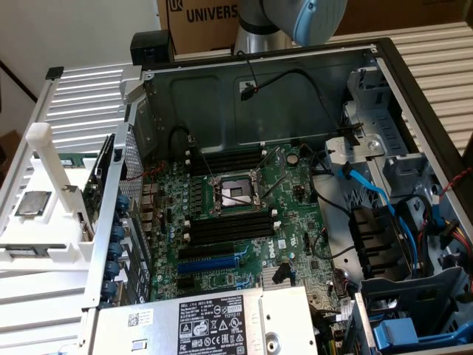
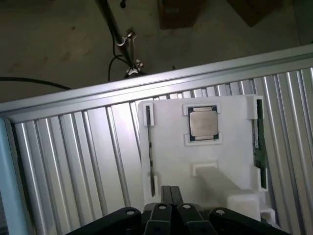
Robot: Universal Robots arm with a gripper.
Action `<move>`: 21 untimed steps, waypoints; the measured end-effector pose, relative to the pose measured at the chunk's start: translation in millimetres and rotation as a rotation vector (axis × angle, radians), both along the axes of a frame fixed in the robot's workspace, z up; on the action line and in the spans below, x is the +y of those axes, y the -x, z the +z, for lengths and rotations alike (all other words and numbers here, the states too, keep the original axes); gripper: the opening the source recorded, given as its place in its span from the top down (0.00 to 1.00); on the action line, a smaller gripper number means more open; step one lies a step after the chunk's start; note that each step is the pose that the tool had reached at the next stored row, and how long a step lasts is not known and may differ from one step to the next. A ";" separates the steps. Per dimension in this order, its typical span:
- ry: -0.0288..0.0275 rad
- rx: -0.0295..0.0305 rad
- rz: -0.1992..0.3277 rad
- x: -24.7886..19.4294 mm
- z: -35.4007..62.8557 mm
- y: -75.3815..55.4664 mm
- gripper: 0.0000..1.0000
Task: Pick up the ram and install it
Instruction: 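Pick up the ram and move it above insertion slot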
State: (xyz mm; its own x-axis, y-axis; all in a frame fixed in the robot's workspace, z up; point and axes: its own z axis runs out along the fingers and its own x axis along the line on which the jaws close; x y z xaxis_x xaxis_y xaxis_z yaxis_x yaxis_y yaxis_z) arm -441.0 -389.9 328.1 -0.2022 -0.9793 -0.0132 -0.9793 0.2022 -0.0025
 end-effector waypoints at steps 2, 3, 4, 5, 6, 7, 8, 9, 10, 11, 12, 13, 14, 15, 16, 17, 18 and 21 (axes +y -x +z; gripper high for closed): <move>-0.0001 -0.0001 0.006 -1.7 -3.7 -0.2 0.90; 0.0000 0.0000 0.009 -2.5 -5.5 -0.4 0.90; 0.0000 0.0000 0.012 -3.4 -7.3 -0.5 0.90; 0.0000 0.0000 0.015 -4.2 -9.1 -0.7 0.90; 0.0001 0.0001 0.018 -4.7 -10.9 -1.0 0.90; 0.0000 0.0000 0.020 -5.1 -12.7 -1.4 0.90; 0.0000 0.0000 0.022 -5.5 -14.6 -2.0 0.90; 0.0000 0.0000 0.024 -5.8 -16.5 -2.5 0.90; 0.0000 0.0000 0.031 -6.7 -21.9 -4.1 0.90; 0.0000 0.0000 0.033 -6.9 -23.8 -4.6 0.90; 0.0000 0.0000 0.038 -7.2 -27.4 -5.1 0.90; 0.0000 0.0001 0.040 -7.4 -29.2 -5.1 0.90; 0.0000 0.0001 0.043 -7.7 -31.2 -5.2 0.90; 0.0000 0.0001 0.045 -8.1 -33.0 -5.2 0.90; 0.0000 0.0000 0.049 -9.1 -36.7 -5.2 0.90; -0.0001 -0.0001 0.052 -9.5 -39.5 -5.1 0.83; -0.0001 0.0001 0.054 -9.9 -41.6 -5.2 0.83; -0.0004 0.0001 0.056 -10.8 -47.0 -5.1 0.76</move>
State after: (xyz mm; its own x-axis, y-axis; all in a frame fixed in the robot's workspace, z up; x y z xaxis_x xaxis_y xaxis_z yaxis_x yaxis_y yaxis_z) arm -435.8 -400.7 281.1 -0.1469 -0.9891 -0.0136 -0.9891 0.1470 -0.0024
